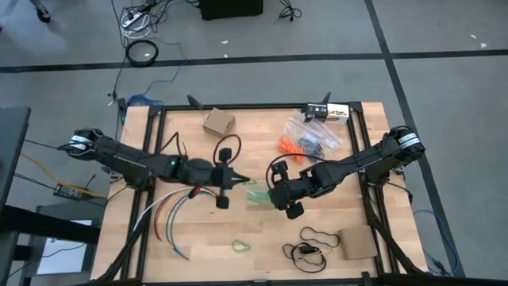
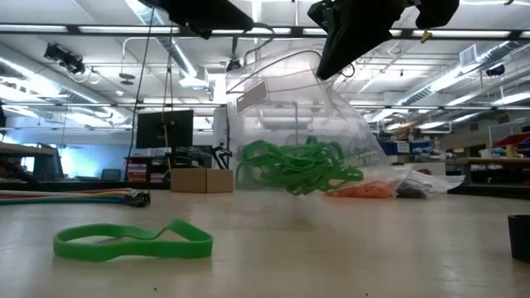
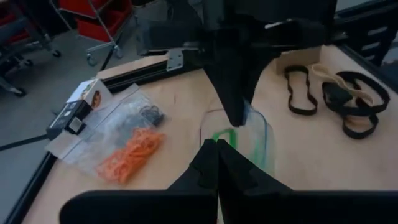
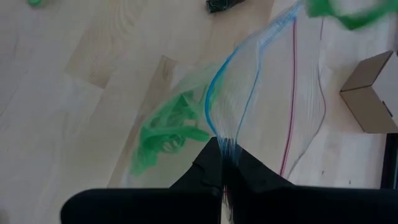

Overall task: Sort rubber bands
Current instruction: Put the green rubber band into the transparent zip bag

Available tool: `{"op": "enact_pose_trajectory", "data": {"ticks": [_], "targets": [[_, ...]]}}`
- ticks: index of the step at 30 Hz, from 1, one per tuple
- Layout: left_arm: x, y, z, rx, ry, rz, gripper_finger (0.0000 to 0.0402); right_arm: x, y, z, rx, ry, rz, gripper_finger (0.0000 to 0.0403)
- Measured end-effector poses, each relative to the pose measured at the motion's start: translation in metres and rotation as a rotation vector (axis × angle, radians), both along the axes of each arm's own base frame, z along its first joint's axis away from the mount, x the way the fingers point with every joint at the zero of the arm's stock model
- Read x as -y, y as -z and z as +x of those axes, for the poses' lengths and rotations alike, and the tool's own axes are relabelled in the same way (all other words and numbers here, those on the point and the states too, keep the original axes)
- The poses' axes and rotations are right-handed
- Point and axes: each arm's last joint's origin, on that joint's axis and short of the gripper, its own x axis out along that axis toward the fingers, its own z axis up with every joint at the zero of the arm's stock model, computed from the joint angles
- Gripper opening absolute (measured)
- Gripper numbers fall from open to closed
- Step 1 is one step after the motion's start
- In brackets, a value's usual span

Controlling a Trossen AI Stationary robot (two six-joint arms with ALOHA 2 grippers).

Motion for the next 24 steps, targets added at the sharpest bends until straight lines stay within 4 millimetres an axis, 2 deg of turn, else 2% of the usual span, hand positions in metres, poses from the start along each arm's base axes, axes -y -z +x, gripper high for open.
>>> {"op": "enact_pose_trajectory", "data": {"ticks": [7, 18, 24], "targets": [[-0.012, 0.0, 0.005, 0.008, 0.053, -0.043, 0.0, 0.0, -0.001, 0.001, 0.01, -0.006, -0.001, 0.0], [-0.018, 0.024, 0.025, -0.045, 0.099, -0.116, 0.0001, -0.001, -0.001, 0.002, 0.022, -0.012, -0.001, 0.0], [-0.026, 0.028, 0.026, -0.064, 0.044, -0.148, 0.0039, -0.001, -0.001, 0.002, 0.021, -0.012, -0.001, 0.0]]}}
